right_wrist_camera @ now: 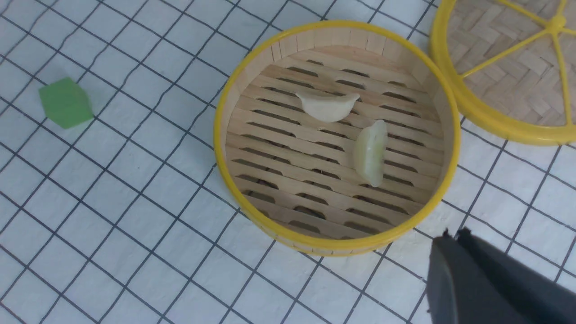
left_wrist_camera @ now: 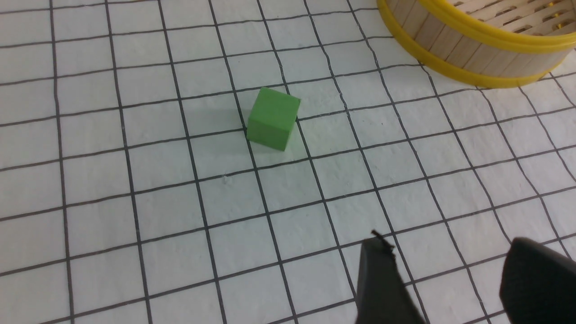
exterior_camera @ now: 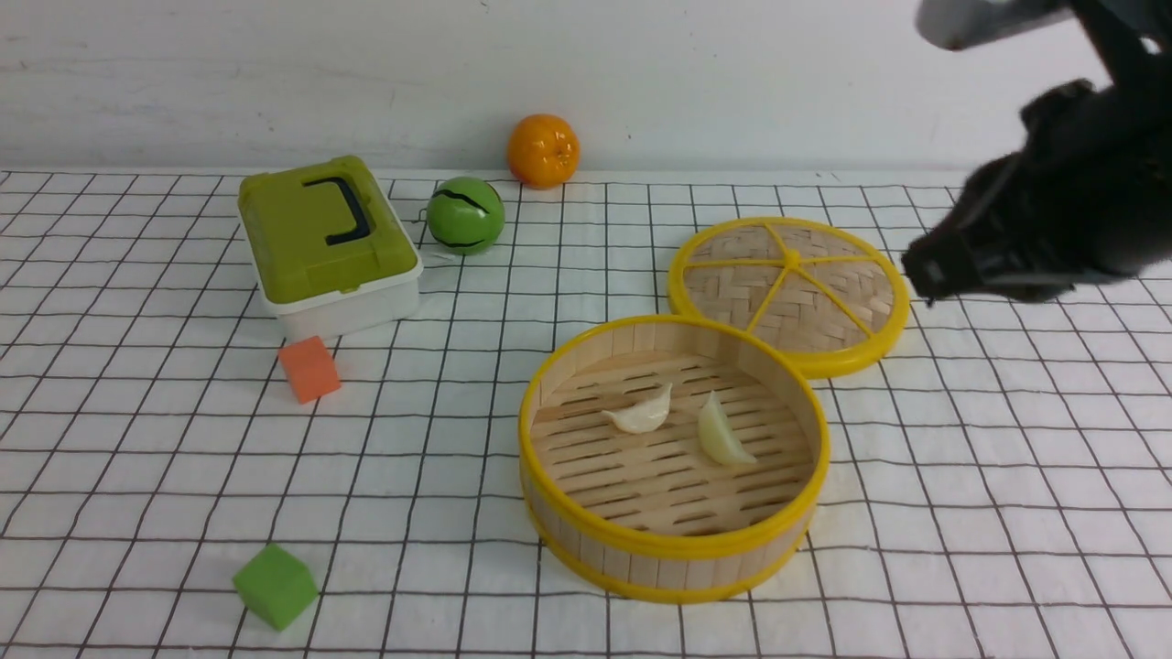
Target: Put the dumplings into the steamer on the table with the white tablecloth.
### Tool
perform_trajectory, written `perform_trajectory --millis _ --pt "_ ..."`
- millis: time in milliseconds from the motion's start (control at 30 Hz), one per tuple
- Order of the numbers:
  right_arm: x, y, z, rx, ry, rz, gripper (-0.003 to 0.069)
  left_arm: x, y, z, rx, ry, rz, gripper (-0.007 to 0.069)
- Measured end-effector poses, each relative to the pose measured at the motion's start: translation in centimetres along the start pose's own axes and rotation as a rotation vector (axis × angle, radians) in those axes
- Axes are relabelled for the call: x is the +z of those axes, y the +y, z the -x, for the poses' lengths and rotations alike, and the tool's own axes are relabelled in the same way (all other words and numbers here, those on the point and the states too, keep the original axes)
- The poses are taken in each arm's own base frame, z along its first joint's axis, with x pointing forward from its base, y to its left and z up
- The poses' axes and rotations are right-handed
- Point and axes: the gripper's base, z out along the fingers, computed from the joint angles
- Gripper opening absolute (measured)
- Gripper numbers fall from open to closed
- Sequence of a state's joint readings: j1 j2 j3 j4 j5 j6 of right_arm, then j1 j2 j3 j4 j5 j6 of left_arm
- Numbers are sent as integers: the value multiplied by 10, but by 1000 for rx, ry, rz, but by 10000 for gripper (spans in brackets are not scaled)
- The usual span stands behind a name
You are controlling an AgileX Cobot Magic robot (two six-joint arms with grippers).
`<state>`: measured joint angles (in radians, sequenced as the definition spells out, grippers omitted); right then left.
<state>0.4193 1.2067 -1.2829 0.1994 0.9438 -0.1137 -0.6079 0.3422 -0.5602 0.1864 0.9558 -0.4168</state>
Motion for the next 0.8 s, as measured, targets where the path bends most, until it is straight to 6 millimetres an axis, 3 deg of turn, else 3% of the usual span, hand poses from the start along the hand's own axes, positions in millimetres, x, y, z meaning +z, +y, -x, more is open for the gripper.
perform_trajectory --millis 200,367,800 --pt "-35 4 -40 -5 -129 -11 -22 0 0 0 0 0 0 362" --pt "-53 8 -64 -12 -135 -7 -21 0 0 0 0 0 0 362" --pt "-61 4 -78 -60 -61 -65 -20 0 0 0 0 0 0 362"
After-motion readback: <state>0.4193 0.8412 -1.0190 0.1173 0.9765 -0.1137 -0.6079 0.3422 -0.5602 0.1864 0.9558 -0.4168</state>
